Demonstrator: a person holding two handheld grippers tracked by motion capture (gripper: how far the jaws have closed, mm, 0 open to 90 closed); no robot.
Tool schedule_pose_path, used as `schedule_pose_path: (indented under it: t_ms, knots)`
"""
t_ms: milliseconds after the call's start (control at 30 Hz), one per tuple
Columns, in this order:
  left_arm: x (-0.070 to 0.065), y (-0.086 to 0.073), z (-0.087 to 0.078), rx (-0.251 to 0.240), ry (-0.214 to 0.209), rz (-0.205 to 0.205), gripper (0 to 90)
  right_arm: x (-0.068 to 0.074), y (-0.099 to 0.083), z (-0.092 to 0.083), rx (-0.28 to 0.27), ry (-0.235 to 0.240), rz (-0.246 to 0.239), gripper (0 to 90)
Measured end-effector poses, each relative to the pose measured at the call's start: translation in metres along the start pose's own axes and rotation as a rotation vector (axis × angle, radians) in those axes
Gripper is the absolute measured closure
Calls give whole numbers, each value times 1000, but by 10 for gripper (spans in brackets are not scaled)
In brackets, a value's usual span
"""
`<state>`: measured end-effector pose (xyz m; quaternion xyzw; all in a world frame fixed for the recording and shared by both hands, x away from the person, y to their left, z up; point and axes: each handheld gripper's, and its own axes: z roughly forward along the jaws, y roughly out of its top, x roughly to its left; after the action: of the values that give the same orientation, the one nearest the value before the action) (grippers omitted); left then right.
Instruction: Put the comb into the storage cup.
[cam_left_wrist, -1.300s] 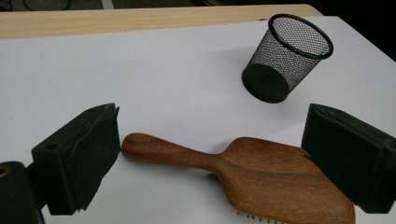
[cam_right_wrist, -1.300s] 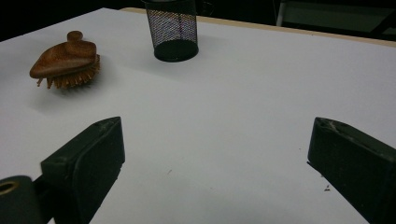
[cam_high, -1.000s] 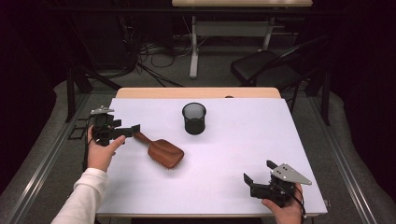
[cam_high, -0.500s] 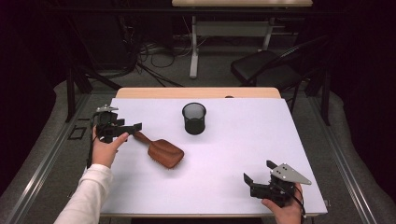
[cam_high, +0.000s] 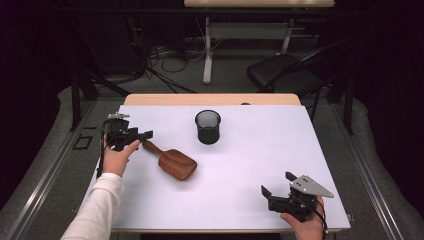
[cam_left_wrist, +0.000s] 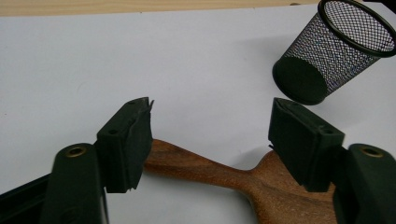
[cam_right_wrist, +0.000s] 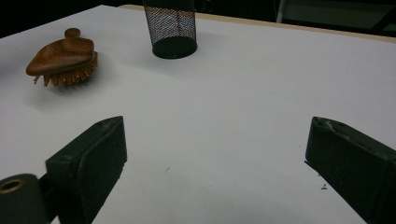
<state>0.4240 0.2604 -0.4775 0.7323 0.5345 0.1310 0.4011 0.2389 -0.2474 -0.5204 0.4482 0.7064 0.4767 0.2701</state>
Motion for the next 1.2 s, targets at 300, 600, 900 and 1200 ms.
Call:
schedule_pose_path:
  t_ms: [300, 600, 900, 1200]
  knots:
    - [4, 0, 7, 18, 4, -28, 420, 0, 0, 0, 0, 1, 3, 57]
    - [3, -1, 13, 27, 45, -25, 590, -1, 0, 1, 2, 2, 2, 58]
    - [2, -1, 22, 39, 69, -39, 615, -1, -1, 2, 7, 9, 5, 60]
    - [4, -3, 32, 67, 94, -27, 634, -1, -1, 2, 8, 10, 6, 62]
